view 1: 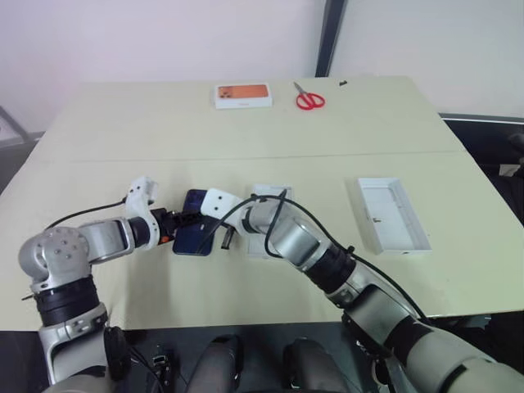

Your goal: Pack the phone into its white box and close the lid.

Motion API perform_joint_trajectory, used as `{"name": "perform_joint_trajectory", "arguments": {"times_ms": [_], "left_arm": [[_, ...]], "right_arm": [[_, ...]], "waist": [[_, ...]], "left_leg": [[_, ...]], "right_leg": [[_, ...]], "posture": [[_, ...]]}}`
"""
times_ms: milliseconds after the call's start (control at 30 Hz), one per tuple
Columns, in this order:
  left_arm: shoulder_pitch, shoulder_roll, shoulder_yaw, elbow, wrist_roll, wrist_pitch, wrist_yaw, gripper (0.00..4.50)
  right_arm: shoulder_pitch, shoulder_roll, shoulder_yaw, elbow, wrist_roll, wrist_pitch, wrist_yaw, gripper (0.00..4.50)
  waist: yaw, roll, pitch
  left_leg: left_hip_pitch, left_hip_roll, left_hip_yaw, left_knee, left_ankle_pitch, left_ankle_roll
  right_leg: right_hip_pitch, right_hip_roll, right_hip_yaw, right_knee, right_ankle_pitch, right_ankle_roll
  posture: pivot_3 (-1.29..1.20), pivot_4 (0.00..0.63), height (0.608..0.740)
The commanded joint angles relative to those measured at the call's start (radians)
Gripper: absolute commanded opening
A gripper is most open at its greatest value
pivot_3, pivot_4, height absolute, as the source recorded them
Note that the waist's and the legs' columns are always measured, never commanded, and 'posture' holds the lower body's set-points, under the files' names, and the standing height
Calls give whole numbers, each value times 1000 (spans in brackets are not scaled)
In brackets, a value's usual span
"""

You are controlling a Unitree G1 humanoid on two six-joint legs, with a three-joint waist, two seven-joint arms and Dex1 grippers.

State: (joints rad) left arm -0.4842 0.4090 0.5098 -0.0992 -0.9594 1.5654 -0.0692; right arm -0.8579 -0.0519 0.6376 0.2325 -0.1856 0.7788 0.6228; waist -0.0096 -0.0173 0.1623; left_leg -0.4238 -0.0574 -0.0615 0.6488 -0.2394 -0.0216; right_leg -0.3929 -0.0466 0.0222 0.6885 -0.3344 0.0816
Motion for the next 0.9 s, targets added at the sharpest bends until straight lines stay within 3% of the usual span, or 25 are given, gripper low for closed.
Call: {"name": "perform_joint_trajectory", "arguments": {"times_ms": [33,533,633,800,900], "left_arm": [[11,-59,-21,31,-94,49,24,4411],[-27,-33,108,70,-138,49,142,4411],[-22,-30,121,61,-155,49,155,3576],[-9,-32,137,47,-192,49,179,1273],[-6,-44,158,51,-215,49,207,1273]], "right_arm": [[-6,17,-6,-22,-3,-20,4,0],[16,-4,-15,-49,-13,-25,12,0],[17,-13,-23,-60,-14,-21,10,0],[16,-37,-53,-111,-5,6,16,0],[13,-63,-76,-162,5,31,29,0]], "waist": [[0,0,0],[-11,0,0],[-11,0,0],[-8,-1,0],[-9,-1,0]], "left_leg": [[0,0,0,0,0,0],[0,0,0,-1,0,0],[0,0,0,-1,0,-1],[-2,0,0,-1,0,-1],[-2,0,0,-1,0,-1]], "right_leg": [[0,0,0,0,0,0],[0,0,0,0,0,0],[-1,0,0,0,0,0],[-2,0,0,0,0,0],[-3,0,1,0,0,0]], "posture": [[0,150,740],[0,150,740],[0,150,740],[0,150,740],[0,150,740]]}}
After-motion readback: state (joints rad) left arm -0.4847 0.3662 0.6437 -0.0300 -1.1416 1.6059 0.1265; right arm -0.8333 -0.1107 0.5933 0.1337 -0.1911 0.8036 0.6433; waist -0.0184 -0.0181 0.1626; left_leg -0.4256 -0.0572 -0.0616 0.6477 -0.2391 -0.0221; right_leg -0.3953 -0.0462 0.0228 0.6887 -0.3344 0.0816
